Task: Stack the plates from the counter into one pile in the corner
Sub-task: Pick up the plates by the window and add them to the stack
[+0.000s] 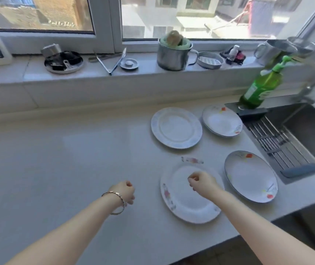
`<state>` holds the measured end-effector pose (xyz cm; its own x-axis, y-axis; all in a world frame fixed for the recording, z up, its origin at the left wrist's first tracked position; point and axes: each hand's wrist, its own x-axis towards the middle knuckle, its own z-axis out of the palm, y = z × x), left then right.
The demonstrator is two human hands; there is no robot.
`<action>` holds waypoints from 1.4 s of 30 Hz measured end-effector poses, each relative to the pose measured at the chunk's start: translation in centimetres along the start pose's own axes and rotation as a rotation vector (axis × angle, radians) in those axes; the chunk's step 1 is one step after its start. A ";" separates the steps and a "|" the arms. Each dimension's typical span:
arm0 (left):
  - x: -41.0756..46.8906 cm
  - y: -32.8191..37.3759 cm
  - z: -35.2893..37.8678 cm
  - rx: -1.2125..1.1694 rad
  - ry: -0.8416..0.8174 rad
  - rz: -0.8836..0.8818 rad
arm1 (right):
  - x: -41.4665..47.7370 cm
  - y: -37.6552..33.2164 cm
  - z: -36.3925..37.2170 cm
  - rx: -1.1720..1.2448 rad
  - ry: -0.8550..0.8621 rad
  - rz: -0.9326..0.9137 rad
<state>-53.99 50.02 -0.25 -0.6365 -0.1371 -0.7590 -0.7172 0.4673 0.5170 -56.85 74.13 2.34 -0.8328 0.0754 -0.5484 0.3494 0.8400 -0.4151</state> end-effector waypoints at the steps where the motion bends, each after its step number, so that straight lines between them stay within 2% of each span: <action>1: 0.7 1.0 2.5 -0.054 -0.028 -0.031 | 0.3 1.7 -1.0 0.022 0.003 0.019; 4: 1.7 4.3 8.7 -0.196 -0.082 -0.115 | 1.2 5.3 -3.8 0.068 0.011 0.052; 9: 1.0 7.6 11.5 -0.397 0.103 -0.226 | 3.0 8.4 -6.6 0.157 0.030 0.056; 16: -1.1 7.8 11.7 -0.489 0.318 0.019 | 4.6 9.0 -6.5 0.214 0.053 0.038; 21: -3.3 5.5 7.4 -0.510 0.465 0.176 | 5.3 6.9 -6.1 0.197 0.115 -0.016; 26: -7.3 2.9 0.0 -0.658 0.710 0.247 | 5.1 2.1 -3.0 0.099 -0.049 -0.146; 29: -9.3 -0.6 -4.5 -0.772 0.867 0.210 | 4.0 -2.3 -0.4 0.005 -0.136 -0.223; 36: -14.2 -12.7 -14.7 -0.975 1.117 0.105 | -1.1 -14.9 8.1 -0.178 -0.253 -0.427; 42: -20.3 -23.5 -21.7 -1.028 1.277 0.062 | -7.2 -24.6 17.0 -0.223 -0.318 -0.555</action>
<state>-30.37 22.82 11.57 -0.1036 -0.9745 -0.1992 -0.2277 -0.1717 0.9585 -52.14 43.80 4.22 -0.6843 -0.5322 -0.4985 -0.2189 0.8020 -0.5557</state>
